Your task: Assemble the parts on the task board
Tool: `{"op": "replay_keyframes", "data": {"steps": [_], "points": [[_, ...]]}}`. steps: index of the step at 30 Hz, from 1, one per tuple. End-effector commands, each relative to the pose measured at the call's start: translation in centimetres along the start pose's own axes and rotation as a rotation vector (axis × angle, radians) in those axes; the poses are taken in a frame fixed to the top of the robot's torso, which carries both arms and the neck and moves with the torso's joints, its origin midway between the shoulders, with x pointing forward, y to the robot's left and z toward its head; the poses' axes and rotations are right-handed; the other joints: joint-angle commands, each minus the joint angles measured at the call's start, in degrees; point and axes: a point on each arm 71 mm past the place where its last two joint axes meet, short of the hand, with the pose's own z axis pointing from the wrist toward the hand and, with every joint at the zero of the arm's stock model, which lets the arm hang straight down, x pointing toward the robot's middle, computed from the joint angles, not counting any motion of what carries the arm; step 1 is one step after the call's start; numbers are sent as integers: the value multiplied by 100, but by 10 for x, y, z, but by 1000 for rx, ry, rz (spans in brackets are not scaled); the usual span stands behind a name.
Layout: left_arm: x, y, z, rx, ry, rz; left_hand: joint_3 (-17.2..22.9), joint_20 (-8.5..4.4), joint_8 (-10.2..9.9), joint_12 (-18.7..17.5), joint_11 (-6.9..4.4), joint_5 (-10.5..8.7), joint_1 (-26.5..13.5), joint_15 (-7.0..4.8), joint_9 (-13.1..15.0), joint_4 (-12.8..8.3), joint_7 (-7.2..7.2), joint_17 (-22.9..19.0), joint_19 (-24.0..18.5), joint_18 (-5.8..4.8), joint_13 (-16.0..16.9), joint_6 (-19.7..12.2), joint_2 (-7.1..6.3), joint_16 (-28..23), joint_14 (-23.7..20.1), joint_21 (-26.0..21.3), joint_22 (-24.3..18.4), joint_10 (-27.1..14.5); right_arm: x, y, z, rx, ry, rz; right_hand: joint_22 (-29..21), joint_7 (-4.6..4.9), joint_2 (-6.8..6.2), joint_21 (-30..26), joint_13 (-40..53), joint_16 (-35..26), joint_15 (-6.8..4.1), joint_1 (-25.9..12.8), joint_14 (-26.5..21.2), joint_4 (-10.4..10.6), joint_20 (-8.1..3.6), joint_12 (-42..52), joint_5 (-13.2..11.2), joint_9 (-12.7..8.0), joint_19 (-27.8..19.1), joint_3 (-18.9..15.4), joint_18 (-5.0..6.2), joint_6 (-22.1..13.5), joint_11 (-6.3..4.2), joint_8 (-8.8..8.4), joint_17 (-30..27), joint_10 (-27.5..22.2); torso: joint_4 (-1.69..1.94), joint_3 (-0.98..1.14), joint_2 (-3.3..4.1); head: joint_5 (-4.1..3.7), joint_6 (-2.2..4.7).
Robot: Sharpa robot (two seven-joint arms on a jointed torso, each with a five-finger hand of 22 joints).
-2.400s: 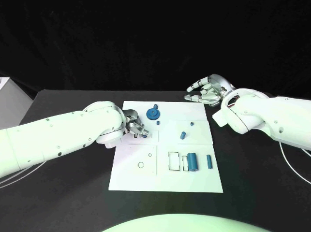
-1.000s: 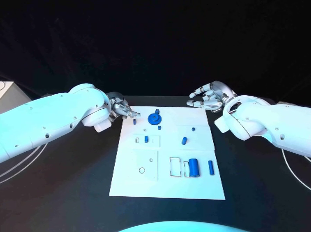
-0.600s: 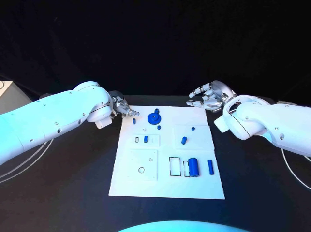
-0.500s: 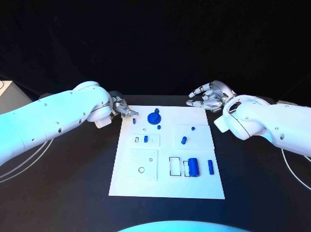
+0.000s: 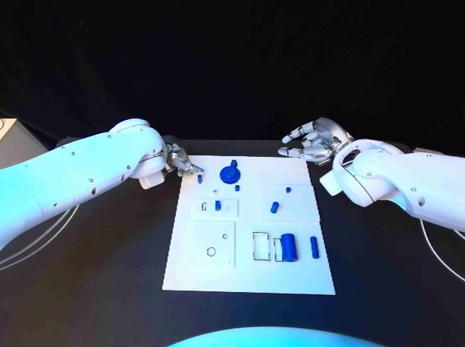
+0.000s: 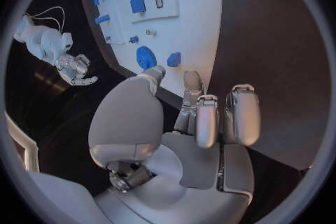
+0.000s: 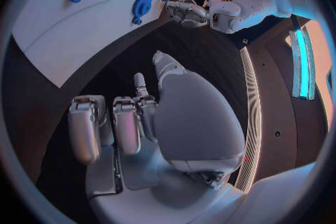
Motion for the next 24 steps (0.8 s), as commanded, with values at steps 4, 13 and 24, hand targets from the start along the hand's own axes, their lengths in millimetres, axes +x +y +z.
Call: {"op": "replay_keyframes", "data": {"steps": [4, 13, 24], "points": [[3, -3, 1, 7, 43, 14, -50, 29, 6, 73, 9, -33, -47, 40, -15, 8, 4, 1317, 17, 81, 59, 60, 19, 4, 538, 15, 41, 78, 2, 2, 0, -18, 10, -7, 1219, 7, 5, -19, 992, -36, 36, -43, 482, 1, 50, -30, -22, -4, 389, 20, 32, -44, 37, 29, 959, 61, 3, 3, -6, -6, -16], [5, -5, 3, 11, 52, 7, -65, 29, 8, 126, 2, -34, -62, 34, -32, 11, -4, 1318, 28, 77, 106, 87, 56, 5, 539, 24, 58, 116, 2, 2, 0, -18, 11, -8, 1219, 6, 14, -20, 993, -34, 35, -47, 485, -6, 49, -27, -14, -4, 390, 39, 32, -50, 36, 38, 968, 64, -2, 6, 0, 1, -18], [8, -10, 4, 23, 69, 11, -64, 26, 8, 190, -14, -27, -44, 22, -63, 2, -22, 1350, 45, 71, 159, 135, 125, 26, 550, 39, 88, 161, 2, 2, 0, -17, 13, -8, 1222, 5, 16, -17, 997, -34, 35, -48, 485, -8, 48, -22, -12, -3, 391, 45, 31, -49, 35, 42, 968, 68, -3, 13, -3, -15, -30]]}}
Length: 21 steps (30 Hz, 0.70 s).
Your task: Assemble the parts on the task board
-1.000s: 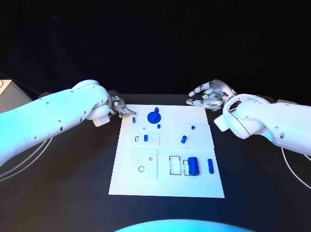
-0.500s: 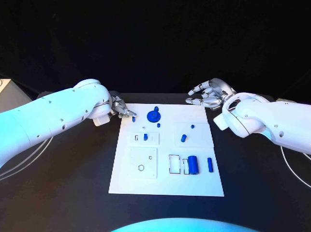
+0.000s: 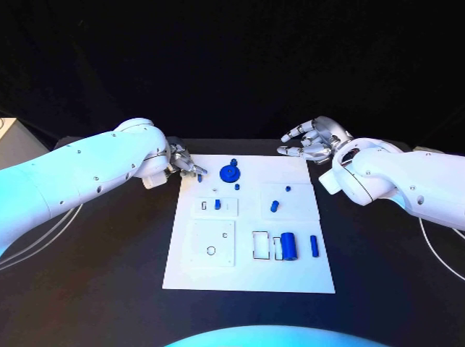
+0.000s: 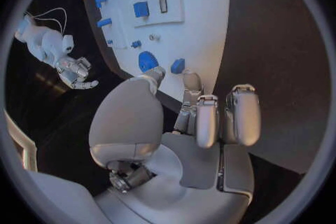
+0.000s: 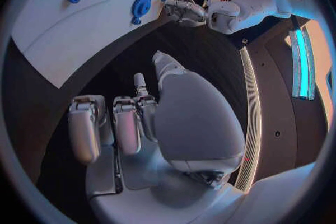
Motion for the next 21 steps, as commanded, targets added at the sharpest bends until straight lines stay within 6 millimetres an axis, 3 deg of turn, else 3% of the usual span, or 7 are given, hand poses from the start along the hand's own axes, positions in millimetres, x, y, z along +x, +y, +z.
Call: {"op": "replay_keyframes", "data": {"steps": [1, 8, 21], "points": [[2, -3, 0, 18, 30, 3, -14, 5, 9, 49, -13, -26, 10, 21, -15, -15, -6, 1353, 27, 71, 14, 74, 88, 29, 552, 42, 94, 43, 1, 1, 0, -15, 11, -8, 1218, 5, 16, -17, 993, -34, 35, -48, 485, -8, 48, -22, -12, -3, 391, 45, 31, -50, 35, 42, 968, 68, -1, 2, -1, -9, -5], [4, -4, 2, 15, 36, 7, 11, -4, -3, 80, -29, -20, 94, 7, -55, -21, -22, 1361, 36, 68, 27, 120, 147, 35, 555, 50, 110, 62, 1, 1, 0, -15, 11, -9, 1218, 5, 16, -17, 993, -34, 35, -48, 485, -8, 48, -22, -12, -3, 391, 45, 31, -50, 35, 42, 968, 68, 0, 0, 2, -23, -15], [4, -4, 4, 16, 34, 3, 213, -29, -39, 88, -61, 2, 451, -22, -164, -42, -55, 1356, 28, 70, -20, 187, 404, 33, 553, 45, 109, 38, 2, 2, 0, -16, 12, -9, 1218, 5, 16, -17, 993, -34, 35, -48, 485, -8, 48, -22, -12, -3, 391, 45, 31, -50, 35, 42, 968, 68, 1, -4, -5, -38, -33]]}}
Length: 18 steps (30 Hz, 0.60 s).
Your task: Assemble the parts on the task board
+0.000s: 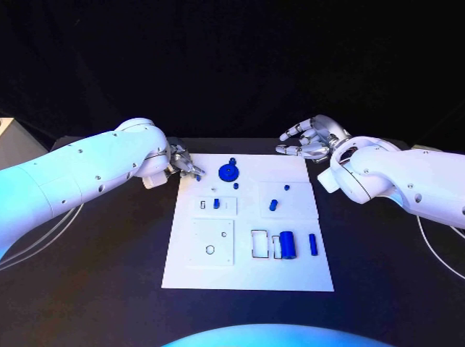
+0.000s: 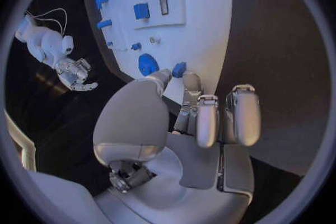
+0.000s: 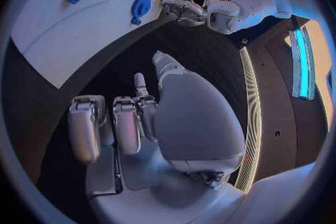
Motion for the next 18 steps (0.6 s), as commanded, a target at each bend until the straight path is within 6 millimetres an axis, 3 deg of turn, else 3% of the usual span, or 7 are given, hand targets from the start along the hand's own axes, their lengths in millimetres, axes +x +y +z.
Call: {"op": "replay_keyframes", "data": {"steps": [1, 7, 11, 12, 13, 15, 18], "points": [[1, -3, 0, 19, 16, -2, 106, -32, -44, 8, -32, -1, 149, -26, -24, -12, 5, 1348, 24, 72, -26, 45, 46, 31, 552, 16, 106, -3, 1, 1, 0, -16, 10, -8, 1219, 5, 16, -17, 995, -34, 35, -49, 485, 8, 48, -22, -12, -3, 391, 29, 31, -49, 35, 20, 968, 68, 3, -2, -4, -9, -9], [1, -3, 0, 34, 17, -31, 452, -43, -10, 10, -61, 2, 558, -50, -49, -91, -28, 1344, 18, 73, -54, 55, 142, 29, 550, 12, 108, -17, 1, 1, 0, -15, 10, -9, 1219, 4, 20, -18, 993, -39, 34, -48, 482, 5, 48, -23, -7, -2, 391, 40, 31, -49, 34, 26, 958, 68, 4, -2, -6, -1, -12], [2, -3, -2, 48, 21, -63, 1041, -70, 185, 37, -105, -3, 891, -93, 84, -266, -58, 1356, 24, 71, -42, 24, 119, 37, 554, 16, 126, 22, 1, 1, 1, -14, 10, -9, 1219, 4, 20, -18, 993, -39, 34, -48, 482, 5, 48, -23, -7, -2, 391, 40, 31, -49, 34, 26, 958, 68, 0, -2, -6, 4, -11], [2, -3, -2, 52, 23, -71, 1213, -75, 245, 38, -111, 7, 916, -90, 138, -301, -65, 1357, 21, 71, -44, 3, 100, 38, 555, 13, 122, 36, 1, 1, 1, -14, 10, -9, 1219, 4, 20, -18, 993, -39, 34, -48, 482, 5, 48, -23, -7, -2, 391, 40, 31, -49, 34, 26, 958, 68, 0, -2, -6, 6, -10], [3, -3, -3, 55, 25, -78, 1720, -81, 415, 37, -105, -14, 848, -80, 304, -386, -55, 1357, 28, 70, -67, -85, -29, 38, 555, 18, 138, 66, 1, 1, 1, -14, 10, -9, 1219, 4, 20, -18, 993, -39, 34, -48, 482, 5, 48, -23, -7, -2, 391, 40, 31, -49, 34, 26, 958, 68, 0, -1, -7, 7, -7], [3, -3, -4, 63, 29, -93, 2159, -78, 550, 56, -100, -25, 674, -76, 443, -507, -45, 1358, 31, 69, -79, -148, -168, 40, 555, 20, 148, 95, 1, 1, 1, -14, 9, -10, 1219, 4, 20, -18, 993, -39, 34, -48, 482, 5, 48, -23, -7, -2, 391, 40, 31, -49, 34, 26, 958, 68, 1, 0, -8, 4, -7], [5, -3, -6, 77, 31, -111, 2561, -76, 649, 104, -101, -19, 514, -85, 552, -722, -57, 1357, 43, 63, -48, -180, -275, 40, 555, 28, 170, 139, 0, 0, 1, -13, 8, -10, 1219, 4, 20, -18, 993, -39, 34, -48, 482, 5, 48, -23, -7, -2, 391, 40, 31, -49, 34, 26, 958, 68, 1, 0, -11, 8, -5]]}}
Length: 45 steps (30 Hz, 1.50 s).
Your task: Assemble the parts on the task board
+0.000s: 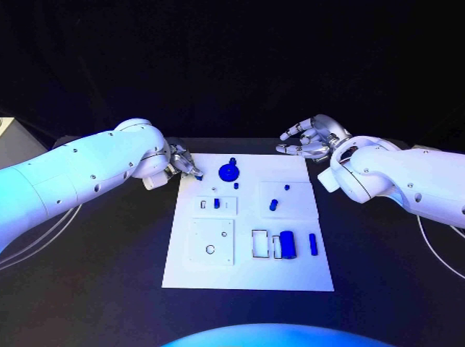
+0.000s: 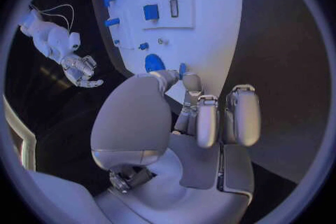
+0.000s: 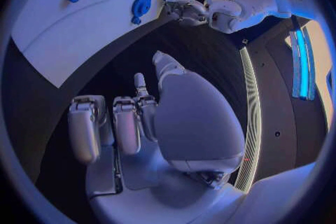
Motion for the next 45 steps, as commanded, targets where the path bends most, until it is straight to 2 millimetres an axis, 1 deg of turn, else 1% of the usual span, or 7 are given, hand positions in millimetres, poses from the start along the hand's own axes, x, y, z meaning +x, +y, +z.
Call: {"op": "replay_keyframes", "data": {"steps": [1, 14, 19, 23, 34, 42, 45], "points": [[3, -4, -3, 45, 9, -65, 1055, -36, 79, 35, 2, 29, -141, -34, 628, -954, 6, 1358, 3, 63, 20, -34, -71, 40, 565, 31, 174, 43, 1, 1, 0, -15, 11, -9, 1220, 4, 20, -18, 994, -39, 34, -48, 482, 5, 48, -23, -7, -2, 391, 40, 31, -49, 34, 27, 958, 68, 1, 2, -5, 8, 4], [11, -1, -24, 90, 1, -109, 1692, -69, 172, 283, -44, 127, -511, -78, 719, -1360, -31, 1423, 119, 27, 322, 123, -303, 80, 589, 119, 343, 335, -1, 0, 0, -13, 8, -8, 1214, 4, 25, -27, 995, -41, 33, -53, 481, 7, 47, -21, 0, -2, 387, 50, 34, -51, 34, 31, 953, 70, 14, 17, -30, 25, -7], [16, 1, -34, 99, -12, -101, 1871, -97, 198, 386, -77, 317, -701, -109, 740, -1493, -65, 1443, 187, 4, 463, 211, -392, 92, 596, 171, 444, 476, -1, -1, -1, -12, 7, -7, 1214, 4, 25, -27, 995, -41, 33, -53, 481, 7, 47, -21, 0, -2, 387, 50, 34, -51, 34, 31, 953, 70, 11, 14, -22, 38, 1], [20, 4, -41, 103, -29, -96, 1949, -126, 222, 483, -110, 647, -870, -139, 759, -1601, -98, 1464, 242, -15, 609, 290, -459, 104, 602, 214, 526, 599, -2, -1, -2, -12, 6, -7, 1214, 4, 25, -27, 995, -41, 33, -53, 481, 7, 47, -21, 0, -2, 387, 50, 34, -51, 34, 31, 953, 70, 16, 15, -22, 53, 1], [36, 15, -52, 87, -80, -39, 1963, -144, 235, 604, -133, 783, -947, -159, 767, -1656, -122, 1480, 311, -41, 790, 347, -495, 114, 608, 269, 632, 719, -3, -3, -2, -12, 9, -11, 1214, 4, 25, -27, 995, -41, 33, -53, 481, 7, 47, -21, 0, -2, 387, 50, 34, -51, 34, 31, 953, 70, 20, 5, -29, 97, -11], [54, 18, -51, 89, -86, 12, 1968, -149, 240, 648, -140, 805, -967, -165, 769, -1666, -130, 1485, 327, -46, 856, 365, -504, 117, 609, 281, 656, 759, -2, -3, -3, -13, 12, -13, 1209, 4, 18, -36, 982, -45, 32, -69, 479, 9, 46, -35, 2, -1, 384, 55, 36, -56, 34, 37, 944, 57, 15, -5, -15, 64, -13], [60, 16, -51, 95, -83, 30, 1968, -149, 240, 648, -140, 805, -967, -165, 769, -1666, -130, 1485, 327, -46, 856, 365, -504, 117, 609, 281, 656, 759, -2, -3, -3, -14, 12, -15, 1209, 4, 18, -36, 982, -45, 32, -69, 479, 9, 46, -35, 2, -1, 384, 55, 36, -56, 34, 37, 944, 57, 13, 1, -9, 73, -17]]}}
